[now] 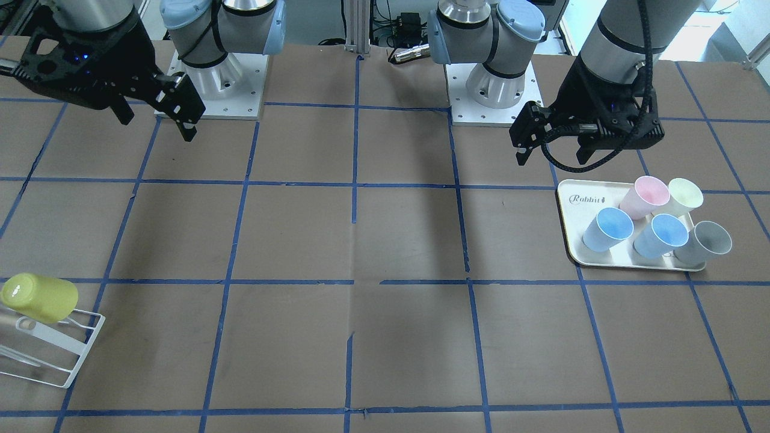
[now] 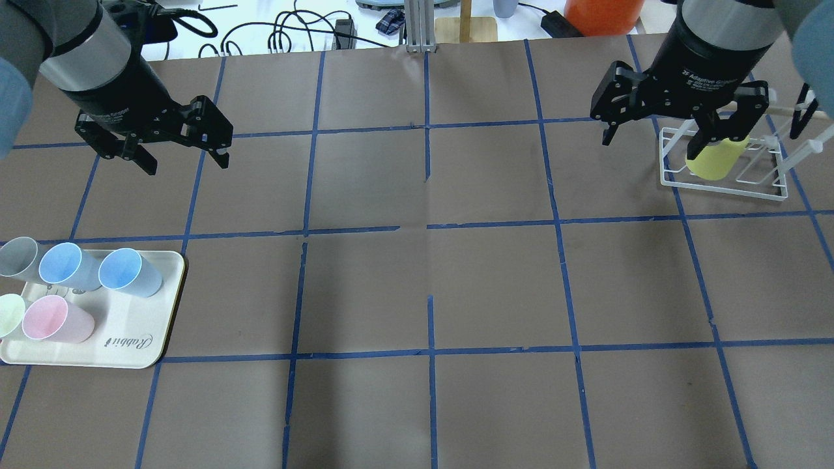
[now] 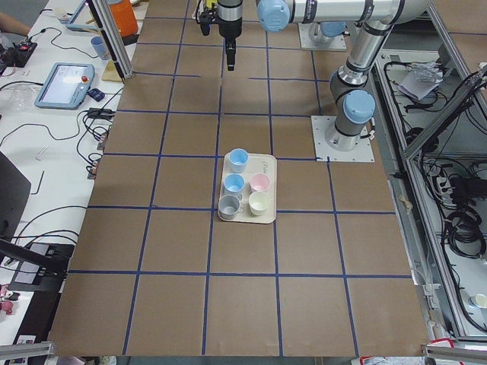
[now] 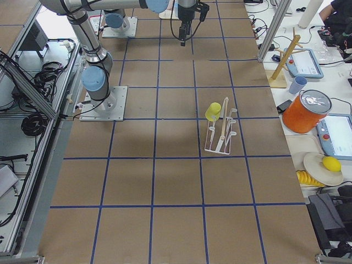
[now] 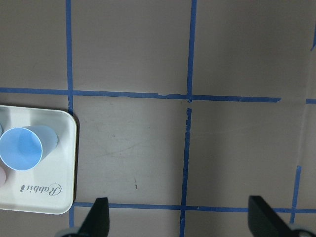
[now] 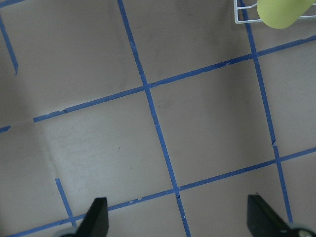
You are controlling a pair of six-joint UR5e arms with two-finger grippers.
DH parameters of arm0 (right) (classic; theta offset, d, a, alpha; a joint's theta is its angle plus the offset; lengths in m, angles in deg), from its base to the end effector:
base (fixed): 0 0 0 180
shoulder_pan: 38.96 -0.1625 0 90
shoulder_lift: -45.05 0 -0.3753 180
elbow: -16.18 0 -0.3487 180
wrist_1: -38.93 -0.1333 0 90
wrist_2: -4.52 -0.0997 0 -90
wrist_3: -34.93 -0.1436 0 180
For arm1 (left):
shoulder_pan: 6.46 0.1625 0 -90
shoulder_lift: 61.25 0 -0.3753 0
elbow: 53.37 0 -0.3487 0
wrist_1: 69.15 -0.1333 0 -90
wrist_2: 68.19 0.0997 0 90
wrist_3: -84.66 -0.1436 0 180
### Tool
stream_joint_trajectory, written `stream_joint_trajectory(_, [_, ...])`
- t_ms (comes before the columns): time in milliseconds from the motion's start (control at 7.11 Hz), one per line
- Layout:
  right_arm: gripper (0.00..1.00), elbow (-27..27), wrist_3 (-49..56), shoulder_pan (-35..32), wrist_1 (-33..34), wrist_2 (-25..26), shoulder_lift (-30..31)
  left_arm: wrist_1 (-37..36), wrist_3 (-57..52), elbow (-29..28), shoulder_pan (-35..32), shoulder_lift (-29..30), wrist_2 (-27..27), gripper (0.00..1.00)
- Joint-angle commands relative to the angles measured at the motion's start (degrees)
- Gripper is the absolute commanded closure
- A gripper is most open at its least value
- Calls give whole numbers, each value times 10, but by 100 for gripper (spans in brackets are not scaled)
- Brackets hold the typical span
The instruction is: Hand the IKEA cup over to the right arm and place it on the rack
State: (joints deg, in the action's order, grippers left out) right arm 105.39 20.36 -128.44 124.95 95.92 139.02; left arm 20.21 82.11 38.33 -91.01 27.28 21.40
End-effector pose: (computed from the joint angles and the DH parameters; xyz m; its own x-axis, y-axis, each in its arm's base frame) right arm 0.1259 -0.4243 0.4236 -0.9652 0.2606 0.0202 0.2603 0.9653 -0.0193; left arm -0.0919 -0.4506 0.3934 -0.9987 -0.0505 0.0068 -0.0506 0.9987 -0.0075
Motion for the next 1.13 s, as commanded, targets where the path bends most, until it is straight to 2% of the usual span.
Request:
stream_joint_trajectory(0, [0,24,10,-18,-18,0,10,0,0,7,0,-1,0,0])
stream_joint_trajectory(141, [0,48,21,-24,-15,-1,18,0,0,4,0,0,3,0])
stream_joint_trajectory(422, [0,45,45,-23,-12,-10,18,0,2,4,-3,-1,-1,0])
stream_joint_trajectory(704, [0,34,124,-1,-9,-20,13,0,1,3,-3,-1,1,0])
stream_joint_trajectory(985, [0,30,129,12,-11,-13,15,-1,1,8,-3,-3,2,0])
